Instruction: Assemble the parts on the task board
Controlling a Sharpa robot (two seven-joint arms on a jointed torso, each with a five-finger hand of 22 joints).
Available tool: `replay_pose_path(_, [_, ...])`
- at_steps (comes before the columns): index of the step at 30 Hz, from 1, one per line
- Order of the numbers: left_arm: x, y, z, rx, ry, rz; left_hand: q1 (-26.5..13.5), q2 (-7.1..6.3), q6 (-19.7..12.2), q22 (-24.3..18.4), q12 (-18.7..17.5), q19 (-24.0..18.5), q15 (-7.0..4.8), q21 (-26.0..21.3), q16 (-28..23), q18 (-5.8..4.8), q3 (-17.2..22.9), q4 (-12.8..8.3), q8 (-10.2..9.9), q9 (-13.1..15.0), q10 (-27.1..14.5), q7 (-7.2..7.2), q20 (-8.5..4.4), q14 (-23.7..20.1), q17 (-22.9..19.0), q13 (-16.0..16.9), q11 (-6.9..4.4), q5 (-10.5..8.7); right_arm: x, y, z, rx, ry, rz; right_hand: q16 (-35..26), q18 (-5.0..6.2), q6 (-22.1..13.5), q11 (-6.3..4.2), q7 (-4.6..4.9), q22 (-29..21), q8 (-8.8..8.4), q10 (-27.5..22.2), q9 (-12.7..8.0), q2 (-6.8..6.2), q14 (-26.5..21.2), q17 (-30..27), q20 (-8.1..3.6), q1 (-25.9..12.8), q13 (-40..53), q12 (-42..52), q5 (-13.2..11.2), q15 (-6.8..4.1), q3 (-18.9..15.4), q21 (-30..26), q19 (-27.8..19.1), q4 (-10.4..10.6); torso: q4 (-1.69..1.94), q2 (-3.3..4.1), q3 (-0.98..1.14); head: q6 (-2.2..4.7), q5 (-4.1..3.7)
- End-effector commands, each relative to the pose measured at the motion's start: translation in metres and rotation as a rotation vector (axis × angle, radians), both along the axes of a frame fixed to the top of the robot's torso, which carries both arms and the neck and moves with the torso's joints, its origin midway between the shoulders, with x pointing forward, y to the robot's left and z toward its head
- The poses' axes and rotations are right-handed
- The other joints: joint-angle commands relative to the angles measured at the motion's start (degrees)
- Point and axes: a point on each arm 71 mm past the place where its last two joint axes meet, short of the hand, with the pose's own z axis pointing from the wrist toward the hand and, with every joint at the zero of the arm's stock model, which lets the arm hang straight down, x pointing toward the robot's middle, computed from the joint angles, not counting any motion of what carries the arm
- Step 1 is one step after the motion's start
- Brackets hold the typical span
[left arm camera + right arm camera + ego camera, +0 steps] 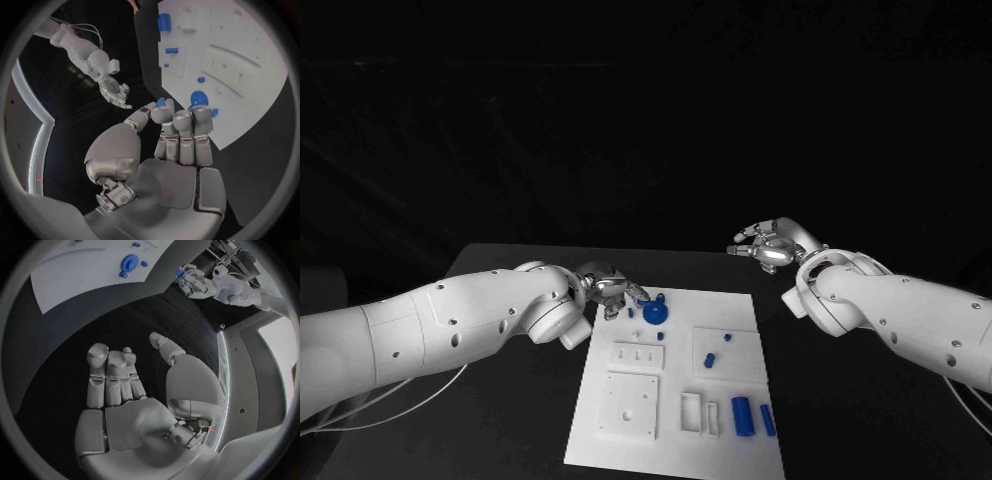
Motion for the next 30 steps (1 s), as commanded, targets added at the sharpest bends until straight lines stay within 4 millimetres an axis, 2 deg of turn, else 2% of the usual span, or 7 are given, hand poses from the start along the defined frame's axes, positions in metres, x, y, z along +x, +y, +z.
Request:
replay_pose_path(1, [-0.001,0.002,-0.006,0.166,-0.026,-0.043,0.63,0.00,3.04,0.12,0.51,0.51,-2.63,0.44,0.34,0.75,0.48,-0.17,0.35,2.01,-0.37,-3.22,-4.57,2.31,0.08,0.21,-0.24,0.47,0.003,-0.005,0.004,0.053,0.015,0.003,0.39,3.98,-1.29,-0.25,1.66,0.92,0.35,-0.31,0.10,0.92,-0.17,0.09,-0.27,0.08,-0.08,0.36,0.45,-0.06,-0.42,-0.01,0.06,-0.15,-0.26,-0.33,0.05,-0.36,0.09])
replay_pose_path(7, [-0.001,0.002,-0.015,0.301,-0.035,-0.038,0.26,-0.04,3.68,0.35,1.59,1.15,-2.88,0.97,1.13,0.81,0.55,0.00,0.56,2.72,-0.46,-3.47,-4.82,2.91,0.21,0.50,-0.48,1.17,0.008,-0.014,0.012,0.059,0.013,0.021,0.44,3.98,-1.11,-0.30,1.61,0.94,0.44,-0.20,0.09,1.64,-0.06,0.11,-0.31,0.25,-0.23,0.52,0.74,-0.11,-0.74,0.03,0.16,-0.52,-0.41,-0.77,0.24,-1.18,0.33])
replay_pose_path(10, [0.000,-0.001,-0.016,0.344,-0.042,-0.050,0.00,0.05,3.95,0.49,2.09,1.32,-2.99,1.19,1.46,0.83,0.66,-0.16,0.69,3.15,-0.50,-3.59,-4.90,3.08,0.27,0.58,-0.59,2.68,0.016,-0.018,0.020,0.070,0.028,0.069,0.43,3.98,-0.90,-0.34,1.57,0.95,0.56,-0.18,0.11,1.98,-0.06,0.11,-0.30,0.26,-0.31,0.56,0.71,-0.14,-0.85,0.04,0.17,-0.63,-0.41,-1.00,0.39,-1.57,0.36])
replay_pose_path(14, [0.001,-0.005,-0.017,0.351,-0.032,-0.065,-0.27,-0.06,4.13,0.65,2.56,1.28,-2.97,1.35,1.76,0.76,0.77,-0.26,0.77,3.64,-0.59,-3.66,-4.91,3.11,0.29,0.57,-0.66,3.74,0.023,-0.024,0.027,0.109,0.024,0.067,-0.42,3.98,2.07,-1.12,0.73,0.83,2.12,-0.50,0.65,2.66,-0.86,-0.25,0.19,-0.71,-0.92,0.10,1.27,-0.87,-1.93,-0.60,-0.78,-1.17,-0.51,-1.20,0.53,-2.18,0.59])
replay_pose_path(18, [0.004,-0.009,-0.019,0.362,-0.042,-0.068,-0.44,-0.25,4.43,0.75,2.80,1.21,-2.95,1.41,1.92,0.70,0.85,-0.24,0.88,3.98,-0.69,-3.72,-4.88,3.09,0.27,0.49,-0.71,4.24,0.027,-0.028,0.031,0.118,0.008,0.049,-2.79,3.98,2.31,-1.27,0.58,0.02,2.08,-1.33,0.49,3.06,-2.07,-1.71,1.09,-1.53,-2.25,-1.34,1.90,-1.03,-2.64,-2.69,-2.50,-1.92,-0.49,-1.30,0.58,-2.78,0.66])
replay_pose_path(23, [0.003,-0.013,-0.026,0.384,-0.055,-0.079,-0.68,-0.52,4.97,0.83,3.00,1.14,-2.97,1.47,2.05,0.64,0.86,-0.19,1.09,4.35,-0.79,-3.85,-4.84,3.05,0.23,0.38,-0.82,4.32,0.027,-0.025,0.033,0.120,-0.004,0.047,-3.11,3.98,2.32,-1.30,0.56,-0.13,2.04,-1.34,0.43,3.24,-2.05,-1.98,1.20,-1.53,-2.52,-1.49,1.97,-1.06,-2.73,-3.03,-2.56,-2.15,-0.56,-1.23,0.65,-3.37,0.77])
replay_pose_path(30, [-0.001,-0.018,-0.042,0.393,-0.057,-0.088,-0.90,-1.03,5.93,0.92,3.26,1.02,-3.00,1.50,2.21,0.56,0.98,-0.07,1.40,4.95,-0.93,-4.12,-4.80,2.97,0.08,0.10,-1.06,4.04,0.027,-0.022,0.033,0.119,-0.005,0.050,-3.31,3.98,2.20,-1.26,0.60,-0.24,1.92,-1.38,0.34,3.27,-2.02,-2.17,1.26,-1.54,-2.73,-1.59,2.11,-1.03,-2.80,-3.29,-2.56,-2.34,-0.59,-1.15,0.59,-3.96,0.45])
